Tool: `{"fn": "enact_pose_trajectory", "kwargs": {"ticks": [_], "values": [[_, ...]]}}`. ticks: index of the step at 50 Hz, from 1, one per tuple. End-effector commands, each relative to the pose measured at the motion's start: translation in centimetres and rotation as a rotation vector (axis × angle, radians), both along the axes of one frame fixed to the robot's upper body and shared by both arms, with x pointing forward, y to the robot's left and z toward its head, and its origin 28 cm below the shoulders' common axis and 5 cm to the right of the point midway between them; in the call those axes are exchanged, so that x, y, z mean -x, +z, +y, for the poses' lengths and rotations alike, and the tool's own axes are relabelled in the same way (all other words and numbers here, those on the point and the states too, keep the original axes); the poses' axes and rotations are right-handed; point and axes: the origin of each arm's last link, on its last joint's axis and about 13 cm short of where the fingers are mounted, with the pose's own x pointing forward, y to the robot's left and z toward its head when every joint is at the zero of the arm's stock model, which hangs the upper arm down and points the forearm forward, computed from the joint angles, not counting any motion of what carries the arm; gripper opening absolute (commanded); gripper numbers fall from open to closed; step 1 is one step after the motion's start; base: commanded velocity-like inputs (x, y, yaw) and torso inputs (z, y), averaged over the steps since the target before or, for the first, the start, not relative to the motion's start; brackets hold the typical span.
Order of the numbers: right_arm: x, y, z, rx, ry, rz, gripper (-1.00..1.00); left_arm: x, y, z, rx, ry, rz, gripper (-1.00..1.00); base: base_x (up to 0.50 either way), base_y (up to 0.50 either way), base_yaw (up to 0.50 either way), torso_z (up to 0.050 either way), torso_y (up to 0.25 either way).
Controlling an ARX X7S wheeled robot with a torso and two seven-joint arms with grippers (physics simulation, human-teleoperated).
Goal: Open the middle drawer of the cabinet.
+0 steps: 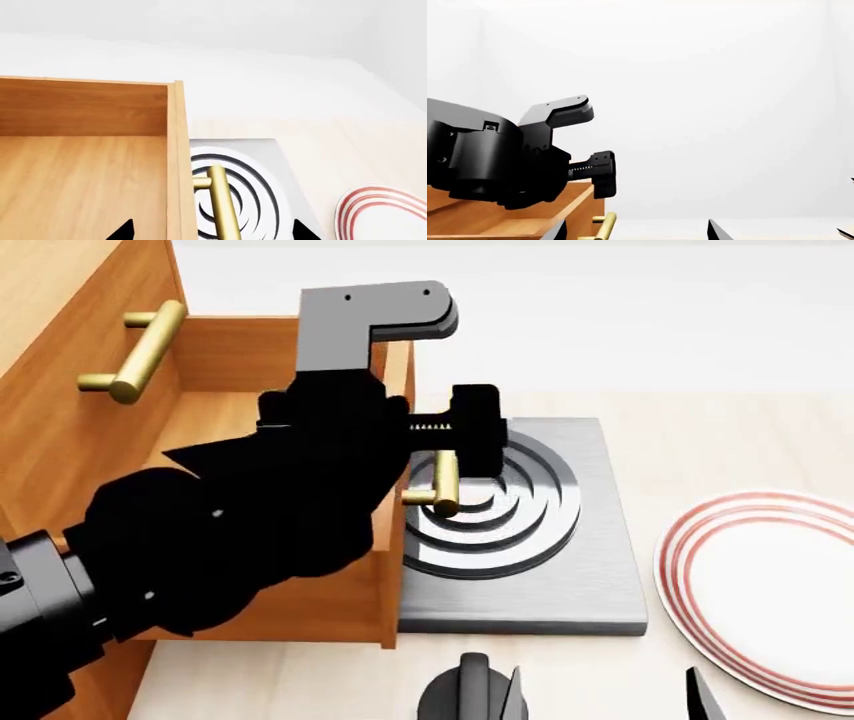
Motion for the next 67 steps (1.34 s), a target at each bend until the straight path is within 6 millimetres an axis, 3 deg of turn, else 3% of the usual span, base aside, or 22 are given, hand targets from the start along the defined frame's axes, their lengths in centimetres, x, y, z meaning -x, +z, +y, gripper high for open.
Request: {"fn": "enact_pose_trajectory", "kwargs": {"ticks": [1, 18, 33, 48, 56, 59, 67], "values": [[0.0, 0.0, 0.0, 0.001, 0.000, 0.000, 1.00, -0.1, 0.8, -0.1, -0.014, 0.005, -0.160, 1.00, 0.00, 0.00, 0.00, 0.000, 0.000], [-0.1, 0.0, 0.0, 0.001, -0.001, 0.000, 1.00, 0.2, 1.7, 0.0, -0.034, 0.003, -0.334, 1.00, 0.00, 0.00, 0.00, 0.000, 0.000], [0.0, 0.0, 0.0, 0.001, 0.000, -0.001, 1.00, 1.0, 2.7, 1.1, -0.016, -0.051, -0.664, 1.00, 0.00, 0.00, 0.00, 0.000, 0.000], [0.0, 0.0, 0.0, 0.002, -0.001, -0.001, 1.00, 3.4, 3.0, 1.8, 0.007, -0.126, -0.797, 1.00, 0.00, 0.00, 0.00, 0.000, 0.000], [-0.1, -0.1, 0.1, 0.007, 0.001, 0.002, 1.00, 5.8, 3.4, 3.4, 0.023, -0.229, -0.967, 1.00, 0.00, 0.00, 0.00, 0.000, 0.000], [-0.1, -0.1, 0.2, 0.011, 0.004, 0.001, 1.00, 7.2, 3.7, 4.2, 0.063, -0.214, -0.975, 1.00, 0.00, 0.00, 0.00, 0.000, 0.000], [-0.1, -0.1, 0.3, 0.014, 0.006, 0.003, 1.00, 8.7, 3.8, 5.1, 0.080, -0.228, -1.012, 1.00, 0.00, 0.00, 0.00, 0.000, 0.000]]}}
